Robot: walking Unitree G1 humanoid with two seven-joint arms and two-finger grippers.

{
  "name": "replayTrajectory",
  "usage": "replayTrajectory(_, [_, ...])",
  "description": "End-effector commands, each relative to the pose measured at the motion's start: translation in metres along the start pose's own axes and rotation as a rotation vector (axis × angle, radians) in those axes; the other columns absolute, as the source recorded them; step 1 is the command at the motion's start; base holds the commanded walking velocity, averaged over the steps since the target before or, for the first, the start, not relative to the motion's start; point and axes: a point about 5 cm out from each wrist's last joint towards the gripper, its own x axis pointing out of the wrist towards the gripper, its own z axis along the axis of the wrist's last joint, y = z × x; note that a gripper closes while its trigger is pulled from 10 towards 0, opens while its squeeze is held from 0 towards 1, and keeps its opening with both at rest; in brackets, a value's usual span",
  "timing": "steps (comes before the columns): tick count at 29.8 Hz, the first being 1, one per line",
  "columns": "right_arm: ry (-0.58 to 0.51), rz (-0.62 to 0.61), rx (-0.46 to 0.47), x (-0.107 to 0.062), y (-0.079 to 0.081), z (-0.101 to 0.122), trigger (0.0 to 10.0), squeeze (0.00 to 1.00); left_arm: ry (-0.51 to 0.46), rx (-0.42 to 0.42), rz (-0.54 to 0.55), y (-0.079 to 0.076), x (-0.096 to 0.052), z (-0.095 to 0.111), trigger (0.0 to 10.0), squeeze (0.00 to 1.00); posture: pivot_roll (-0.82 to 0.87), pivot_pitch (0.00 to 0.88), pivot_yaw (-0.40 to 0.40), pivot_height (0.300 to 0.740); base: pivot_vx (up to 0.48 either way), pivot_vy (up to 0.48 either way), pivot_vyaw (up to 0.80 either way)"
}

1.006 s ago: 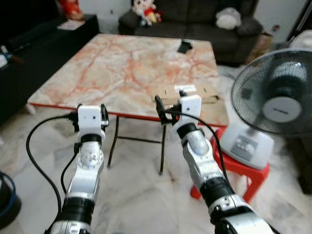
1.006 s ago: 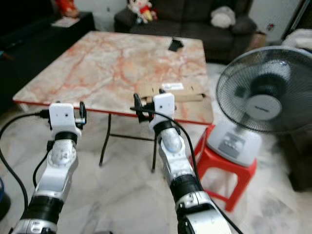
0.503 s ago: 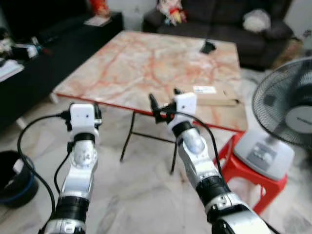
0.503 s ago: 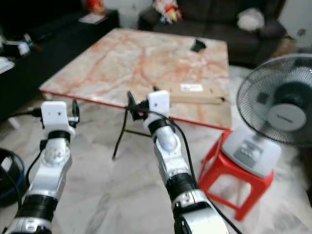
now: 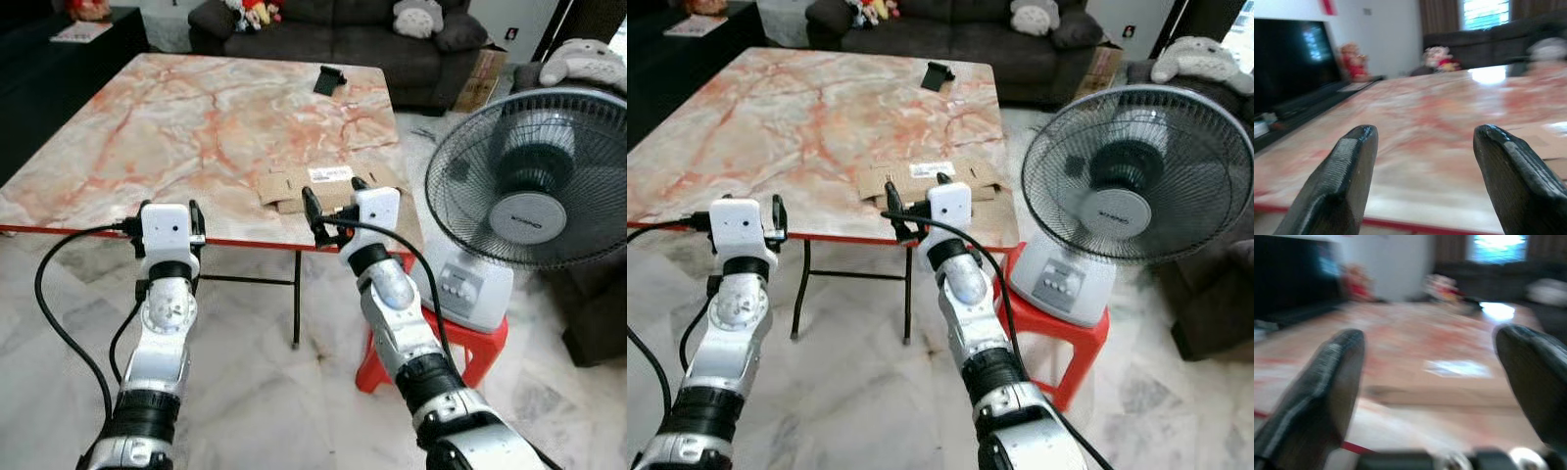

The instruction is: Picking trash to rubbish bin

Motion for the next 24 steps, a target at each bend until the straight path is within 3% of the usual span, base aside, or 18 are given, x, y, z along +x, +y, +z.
replayTrajectory(1, [-0.048, 0.027, 0.007, 0.0063, 0.0104, 0.0101, 10.0, 0.0, -0.001, 0.017, 0.014, 0.0068, 0.0022, 0.0007, 10.0, 0.0, 0.1, 0.095, -0.041, 0.74, 0.274, 0.0, 0.0])
replayTrajectory(10, [-0.055, 0.054, -0.025, 0.0063, 0.0151, 0.0108, 10.0, 0.0, -0.006, 0.017, 0.012, 0.0071, 0.0037, 0.0027, 10.0, 0.0, 0.1, 0.094, -0.035, 0.74, 0.273, 0.0, 0.0])
replayTrajectory(19, [-0.059, 0.064, -0.033, 0.006, 0.0169, 0.0106, 10.0, 0.0, -0.01, 0.019, 0.012, 0.0073, 0.0054, 0.0046, 10.0, 0.0, 0.1, 0.094, -0.034, 0.74, 0.273, 0.0, 0.56])
replayTrajectory(24, [-0.053, 0.05, -0.016, 0.0062, 0.0158, 0.0099, 10.0, 0.0, -0.011, 0.019, 0.012, 0.0075, 0.0061, 0.0053, 10.0, 0.0, 0.1, 0.094, -0.032, 0.74, 0.271, 0.0, 0.0])
